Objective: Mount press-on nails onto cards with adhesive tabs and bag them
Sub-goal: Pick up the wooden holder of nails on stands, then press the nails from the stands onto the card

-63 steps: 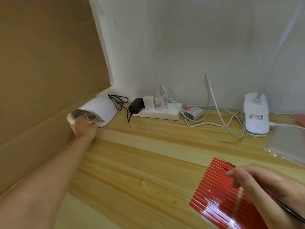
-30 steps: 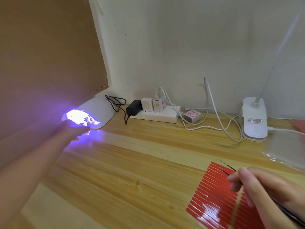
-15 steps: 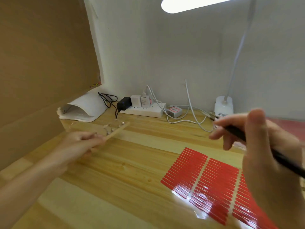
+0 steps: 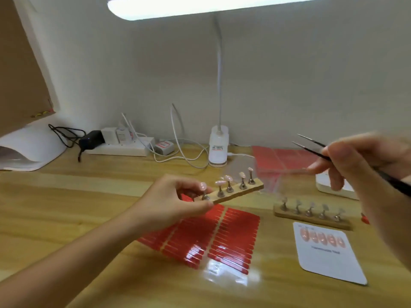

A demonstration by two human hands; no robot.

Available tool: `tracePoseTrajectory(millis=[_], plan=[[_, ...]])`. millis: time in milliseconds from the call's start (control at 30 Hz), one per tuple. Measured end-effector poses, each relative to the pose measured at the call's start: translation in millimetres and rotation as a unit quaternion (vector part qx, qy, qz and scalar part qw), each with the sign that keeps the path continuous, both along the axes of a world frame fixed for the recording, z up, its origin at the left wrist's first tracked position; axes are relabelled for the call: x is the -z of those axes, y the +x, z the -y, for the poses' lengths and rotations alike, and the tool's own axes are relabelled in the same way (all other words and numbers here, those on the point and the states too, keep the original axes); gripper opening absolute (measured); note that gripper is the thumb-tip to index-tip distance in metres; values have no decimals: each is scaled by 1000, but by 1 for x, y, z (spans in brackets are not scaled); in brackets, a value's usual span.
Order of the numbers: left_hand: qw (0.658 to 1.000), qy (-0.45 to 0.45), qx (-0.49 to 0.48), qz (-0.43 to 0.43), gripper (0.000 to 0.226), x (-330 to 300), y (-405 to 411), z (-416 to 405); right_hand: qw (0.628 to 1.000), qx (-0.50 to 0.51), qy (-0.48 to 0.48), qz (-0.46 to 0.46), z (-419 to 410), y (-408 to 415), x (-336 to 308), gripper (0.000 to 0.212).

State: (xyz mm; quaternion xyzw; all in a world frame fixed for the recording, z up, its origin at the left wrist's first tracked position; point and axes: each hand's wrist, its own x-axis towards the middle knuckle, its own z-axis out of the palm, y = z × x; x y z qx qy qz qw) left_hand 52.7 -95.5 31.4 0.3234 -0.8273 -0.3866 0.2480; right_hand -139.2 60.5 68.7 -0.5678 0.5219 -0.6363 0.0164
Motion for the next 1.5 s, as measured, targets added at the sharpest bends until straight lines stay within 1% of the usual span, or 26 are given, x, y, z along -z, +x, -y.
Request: tracePoseTrajectory(millis=[200, 267, 400, 533, 633, 700, 800, 900, 1033, 1267, 1367, 1500], plan=[[997, -15, 73, 17, 17, 13, -42, -19, 996, 81, 34, 0, -42, -57, 34, 25], [995, -24, 93, 26, 15, 17, -49, -25, 991, 118, 48, -26, -53, -71, 45, 14], [992, -39, 107, 50, 15, 22, -58, -29, 968, 191, 119, -111, -73, -90, 61, 10], [992, -29, 110, 55, 17, 24, -57, -27, 939, 228, 158, -203, -83, -102, 75, 16], [991, -19, 120, 47, 25, 25, -54, -23, 910, 247, 207, -259, -84, -107, 81, 30], [992, -17, 117, 36, 33, 25, -50, -20, 903, 238, 247, -258, -85, -110, 83, 34], [993, -14, 115, 31, 27, 25, -45, -17, 890, 229, 301, -256, -84, -109, 85, 33], [992, -10, 124, 31, 26, 27, -41, -13, 879, 226, 330, -260, -83, -107, 85, 32], [990, -4, 140, 25, 28, 33, -41, -11, 874, 218, 330, -281, -82, -104, 82, 33], [988, 6, 151, 3, 18, 37, -46, -14, 877, 206, 286, -327, -82, -106, 85, 36], [990, -3, 136, 21, 22, 38, -47, -13, 874, 202, 261, -357, -80, -108, 87, 38], [991, -32, 121, 42, 22, 39, -48, -13, 872, 192, 260, -368, -81, -112, 91, 40]])
